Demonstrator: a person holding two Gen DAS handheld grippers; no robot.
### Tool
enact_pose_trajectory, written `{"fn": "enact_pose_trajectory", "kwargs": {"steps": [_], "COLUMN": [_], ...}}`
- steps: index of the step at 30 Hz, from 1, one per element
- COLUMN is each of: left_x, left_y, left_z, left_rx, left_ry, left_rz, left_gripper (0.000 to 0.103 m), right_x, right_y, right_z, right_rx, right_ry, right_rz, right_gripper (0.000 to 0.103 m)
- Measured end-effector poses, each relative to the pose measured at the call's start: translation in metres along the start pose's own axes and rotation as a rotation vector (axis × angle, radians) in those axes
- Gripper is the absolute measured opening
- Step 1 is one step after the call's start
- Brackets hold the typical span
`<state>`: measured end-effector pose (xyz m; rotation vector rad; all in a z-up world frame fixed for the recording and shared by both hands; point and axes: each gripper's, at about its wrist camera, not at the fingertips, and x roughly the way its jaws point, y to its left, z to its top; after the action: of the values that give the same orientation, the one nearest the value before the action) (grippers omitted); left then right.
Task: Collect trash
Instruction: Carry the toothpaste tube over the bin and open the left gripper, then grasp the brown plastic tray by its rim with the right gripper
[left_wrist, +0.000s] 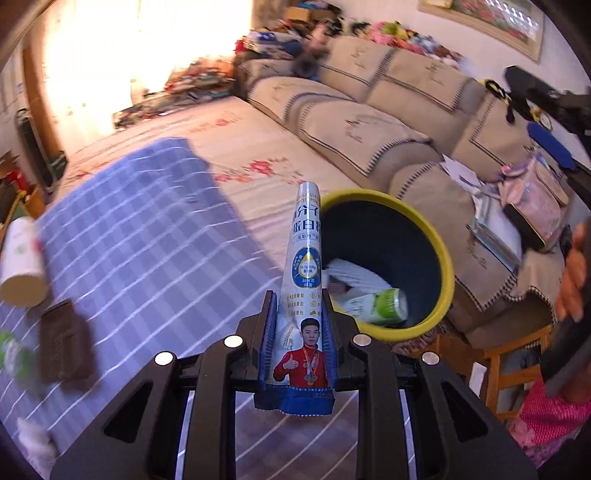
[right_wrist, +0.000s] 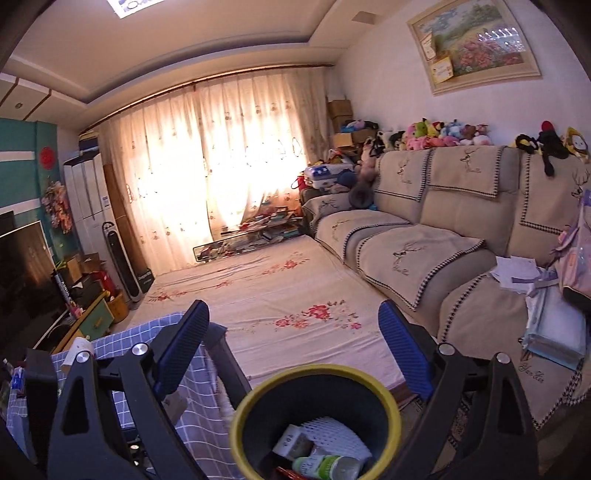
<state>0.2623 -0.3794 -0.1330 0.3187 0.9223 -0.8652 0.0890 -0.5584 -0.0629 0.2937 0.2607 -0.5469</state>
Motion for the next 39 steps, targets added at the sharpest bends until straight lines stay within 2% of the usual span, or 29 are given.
{"fn": "enact_pose_trajectory", "kwargs": {"steps": [5,9,11,12,13,16,18,20,22,24,26,29,33,36,39], "left_x": [0.054,0.097,0.114,0.122,0.126,0.122,0.103,0.072,0.031,-0.012,-0.056,-0.117,-0.185,-0.215,-0.225], "left_y": [-0.033,-0.047,-0.049,-0.049,-0.049,-0.037,-0.024,-0.012,0.001,0.017,0.039,0.077,0.138,0.184,0.228], "left_z": [0.031,0.049,0.054,0.056,0.057,0.054,0.050,0.043,0.033,0.019,0.001,-0.026,-0.075,-0.114,-0.145], "left_rx": [0.027,0.027,0.007,0.001,-0.006,-0.034,-0.061,-0.070,-0.081,-0.105,-0.131,-0.186,-0.302,-0.387,-0.481], "left_ry": [0.068,0.104,0.118,0.119,0.111,0.093,0.059,-0.009,-0.101,-0.184,-0.251,-0.351,-0.459,-0.510,-0.510], "left_rz": [-0.051,-0.054,-0.047,-0.045,-0.038,-0.029,-0.037,-0.020,0.009,0.029,0.059,0.139,0.297,0.412,0.459], "left_gripper": [0.023,0.026,0.041,0.056,0.065,0.067,0.067,0.067,0.071,0.081,0.084,0.089,0.091,0.092,0.092], "right_x": [0.001,0.000,0.001,0.001,0.001,0.001,0.002,0.004,0.008,0.011,0.013,0.019,0.027,0.032,0.040], "right_y": [-0.037,-0.051,-0.049,-0.047,-0.045,-0.035,-0.026,-0.017,-0.004,0.013,0.034,0.071,0.123,0.162,0.200], "right_z": [-0.007,-0.009,-0.008,-0.007,-0.007,-0.006,-0.008,-0.010,-0.013,-0.016,-0.019,-0.025,-0.032,-0.039,-0.046], "right_rx": [0.033,0.054,0.057,0.058,0.058,0.047,0.038,0.028,0.015,-0.003,-0.031,-0.068,-0.130,-0.183,-0.246], "right_ry": [0.031,0.035,0.035,0.034,0.035,0.040,0.047,0.060,0.075,0.092,0.106,0.134,0.171,0.200,0.238], "right_rz": [-0.051,-0.071,-0.074,-0.073,-0.070,-0.056,-0.041,-0.026,-0.004,0.029,0.069,0.162,0.256,0.312,0.380], "right_gripper": [0.088,0.088,0.088,0.088,0.088,0.088,0.088,0.089,0.090,0.090,0.090,0.090,0.090,0.090,0.090]}}
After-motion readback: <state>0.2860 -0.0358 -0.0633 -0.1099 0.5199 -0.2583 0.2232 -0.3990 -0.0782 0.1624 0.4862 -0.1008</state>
